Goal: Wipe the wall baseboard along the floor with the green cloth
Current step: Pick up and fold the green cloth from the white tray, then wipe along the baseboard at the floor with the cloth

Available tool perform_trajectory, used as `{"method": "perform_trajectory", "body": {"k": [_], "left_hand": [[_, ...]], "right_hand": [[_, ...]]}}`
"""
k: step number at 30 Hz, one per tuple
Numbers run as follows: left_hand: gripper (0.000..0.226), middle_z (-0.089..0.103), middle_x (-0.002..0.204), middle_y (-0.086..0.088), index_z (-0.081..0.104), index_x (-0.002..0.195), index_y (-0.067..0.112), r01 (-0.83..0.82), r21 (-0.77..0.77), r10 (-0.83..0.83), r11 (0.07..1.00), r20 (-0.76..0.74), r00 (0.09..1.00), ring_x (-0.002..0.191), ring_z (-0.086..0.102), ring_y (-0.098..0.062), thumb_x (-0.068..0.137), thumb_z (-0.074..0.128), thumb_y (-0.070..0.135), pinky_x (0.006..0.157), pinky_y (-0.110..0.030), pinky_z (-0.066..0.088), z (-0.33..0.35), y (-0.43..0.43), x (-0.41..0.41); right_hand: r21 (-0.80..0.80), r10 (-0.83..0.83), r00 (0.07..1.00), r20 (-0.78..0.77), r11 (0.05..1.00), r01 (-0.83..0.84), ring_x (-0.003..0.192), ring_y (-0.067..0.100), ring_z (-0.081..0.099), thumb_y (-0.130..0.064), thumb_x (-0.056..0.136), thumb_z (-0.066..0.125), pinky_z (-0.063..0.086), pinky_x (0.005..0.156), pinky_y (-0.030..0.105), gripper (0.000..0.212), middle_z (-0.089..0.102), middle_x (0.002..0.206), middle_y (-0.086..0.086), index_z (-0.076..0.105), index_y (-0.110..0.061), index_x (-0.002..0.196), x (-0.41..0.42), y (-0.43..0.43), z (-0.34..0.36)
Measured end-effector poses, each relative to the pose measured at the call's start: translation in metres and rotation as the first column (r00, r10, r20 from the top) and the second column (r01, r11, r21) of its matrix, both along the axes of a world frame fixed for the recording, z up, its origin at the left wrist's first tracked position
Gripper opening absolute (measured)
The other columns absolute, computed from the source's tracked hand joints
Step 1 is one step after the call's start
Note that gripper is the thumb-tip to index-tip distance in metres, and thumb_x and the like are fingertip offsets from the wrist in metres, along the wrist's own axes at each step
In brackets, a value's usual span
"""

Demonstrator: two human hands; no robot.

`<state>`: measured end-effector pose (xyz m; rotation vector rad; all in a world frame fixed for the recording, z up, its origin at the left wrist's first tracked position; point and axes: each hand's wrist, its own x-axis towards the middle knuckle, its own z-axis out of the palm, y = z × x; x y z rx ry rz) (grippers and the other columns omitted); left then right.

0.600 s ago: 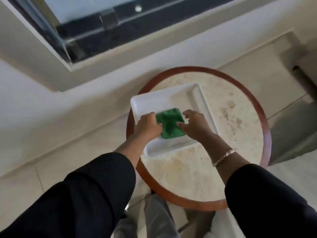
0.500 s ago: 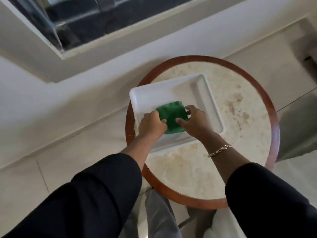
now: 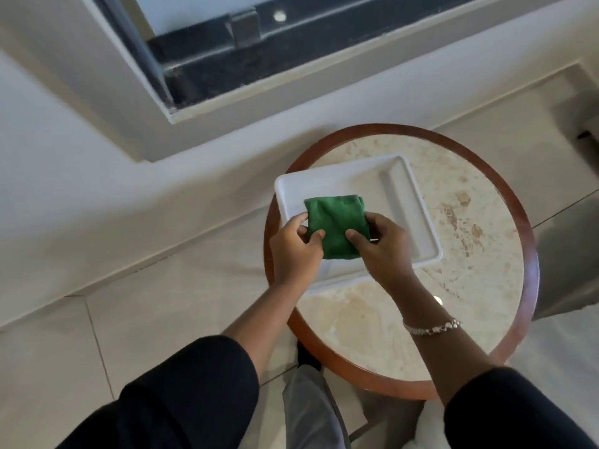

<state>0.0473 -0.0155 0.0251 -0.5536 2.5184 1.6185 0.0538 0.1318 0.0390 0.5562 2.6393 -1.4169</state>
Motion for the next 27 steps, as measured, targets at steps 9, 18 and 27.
{"method": "perform_trajectory", "body": {"k": [9,18,27], "left_hand": [[0.031,0.07,0.077,0.014,0.075,0.107,0.019,-0.153,0.142,0.163,0.978,-0.063,0.985,0.071,0.066,0.003,0.077,0.075,0.012,0.064,-0.008,0.049,-0.002,-0.178,0.111],[0.036,0.073,0.082,0.004,0.073,0.113,0.015,-0.307,0.085,0.306,0.948,0.014,0.952,0.079,0.071,-0.009,0.078,0.076,0.017,0.074,-0.028,0.061,-0.19,-0.383,0.181],[0.036,0.072,0.084,-0.005,0.068,0.119,0.011,-0.371,0.104,0.369,0.923,0.041,0.929,0.082,0.072,-0.022,0.083,0.072,0.009,0.079,-0.045,0.062,-0.424,-0.488,0.179]], "right_hand": [[-0.265,-0.03,0.997,-0.067,0.964,0.011,0.088,0.018,0.073,-0.009,0.083,0.074,0.062,0.078,0.039,0.029,0.077,0.093,-0.001,0.07,-0.016,0.112,0.109,-0.176,-0.004],[-0.483,0.101,0.995,0.014,0.872,-0.081,0.09,0.022,0.074,0.001,0.086,0.069,0.062,0.08,0.042,0.025,0.077,0.097,0.009,0.069,-0.01,0.109,0.148,-0.376,-0.211],[-0.485,0.19,0.981,0.042,0.862,-0.146,0.087,0.007,0.073,0.001,0.084,0.072,0.061,0.071,0.021,0.037,0.074,0.094,-0.008,0.065,-0.01,0.119,0.117,-0.487,-0.453]]}}
